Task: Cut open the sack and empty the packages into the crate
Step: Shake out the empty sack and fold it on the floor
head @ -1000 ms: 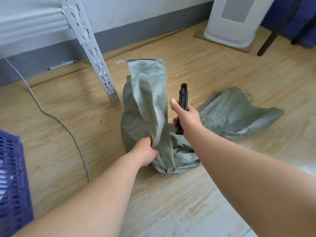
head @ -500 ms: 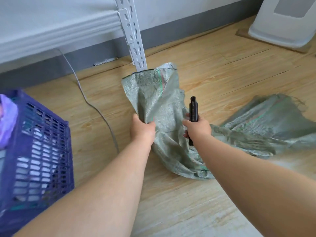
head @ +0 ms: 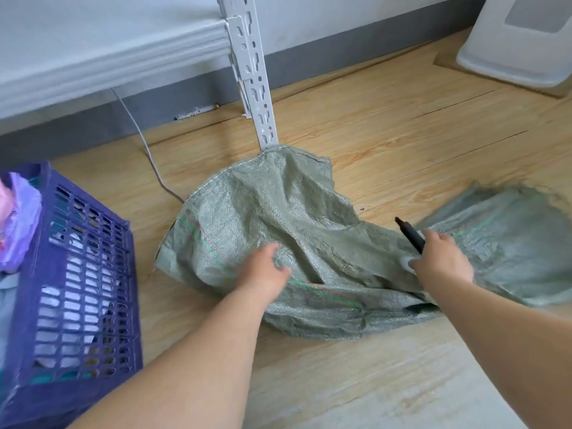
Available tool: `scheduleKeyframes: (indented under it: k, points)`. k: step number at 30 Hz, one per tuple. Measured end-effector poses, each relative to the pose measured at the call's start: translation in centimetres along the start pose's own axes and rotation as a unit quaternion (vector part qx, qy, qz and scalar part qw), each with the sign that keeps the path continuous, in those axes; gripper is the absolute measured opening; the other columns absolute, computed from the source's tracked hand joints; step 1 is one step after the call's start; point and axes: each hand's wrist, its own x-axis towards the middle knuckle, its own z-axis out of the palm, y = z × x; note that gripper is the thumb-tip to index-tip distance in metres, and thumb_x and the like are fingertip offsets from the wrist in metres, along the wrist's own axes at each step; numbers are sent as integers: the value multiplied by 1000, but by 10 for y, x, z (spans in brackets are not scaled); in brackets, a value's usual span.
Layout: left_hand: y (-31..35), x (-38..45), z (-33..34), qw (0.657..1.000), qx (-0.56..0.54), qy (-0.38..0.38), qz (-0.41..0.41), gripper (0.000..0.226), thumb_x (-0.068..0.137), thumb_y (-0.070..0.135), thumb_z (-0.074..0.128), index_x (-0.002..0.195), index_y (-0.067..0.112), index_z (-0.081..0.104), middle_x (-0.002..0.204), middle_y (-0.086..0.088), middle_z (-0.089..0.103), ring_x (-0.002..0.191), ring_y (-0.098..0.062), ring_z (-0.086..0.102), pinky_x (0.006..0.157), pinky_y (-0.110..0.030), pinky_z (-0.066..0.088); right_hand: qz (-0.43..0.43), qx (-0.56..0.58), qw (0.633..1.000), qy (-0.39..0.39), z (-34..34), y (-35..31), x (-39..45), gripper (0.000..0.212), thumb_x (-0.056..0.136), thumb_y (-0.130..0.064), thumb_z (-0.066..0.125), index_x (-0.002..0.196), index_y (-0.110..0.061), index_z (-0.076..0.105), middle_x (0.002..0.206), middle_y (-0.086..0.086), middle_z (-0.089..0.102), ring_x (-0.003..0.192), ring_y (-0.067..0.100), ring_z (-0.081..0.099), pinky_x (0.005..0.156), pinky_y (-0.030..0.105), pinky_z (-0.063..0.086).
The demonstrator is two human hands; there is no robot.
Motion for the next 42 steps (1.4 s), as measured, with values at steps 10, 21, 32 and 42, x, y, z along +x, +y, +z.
scheduleKeyframes:
  k: [10,21,32,42]
  points:
    - [-13,-21,48,904,271,-330,-32,111,73,44,77,153,23,2,157,-6,24,139,-27,34,111,-41,34,59,237,967,-69,3,3,16,20,84,-17,66,103,-15,58,77,9,63,66,27,65,57,36,55]
    - [7,-35,91,956,236,-176,-8,72,77,49,71,136,24,40,134,0,48,124,-21,48,97,-33,45,-61,19,974,-216,4,12,-9,52,82,-23,72,129,-23,50,95,6,65,70,21,66,60,31,58]
    - [-50,-19,63,936,-64,-118,-326,134,70,51,78,144,26,-31,137,-17,46,100,-30,62,87,-45,54,-130,-107,959,-230,42,21,2,123,67,-24,87,153,-33,-2,130,8,58,94,24,65,78,39,59]
    - [-21,-2,80,888,-222,-167,-367,58,91,29,60,140,5,39,140,-20,46,123,-39,49,92,-48,47,-90,-113,944,-295,61,20,-7,19,81,-19,62,99,-14,60,86,4,64,79,21,66,65,30,55]
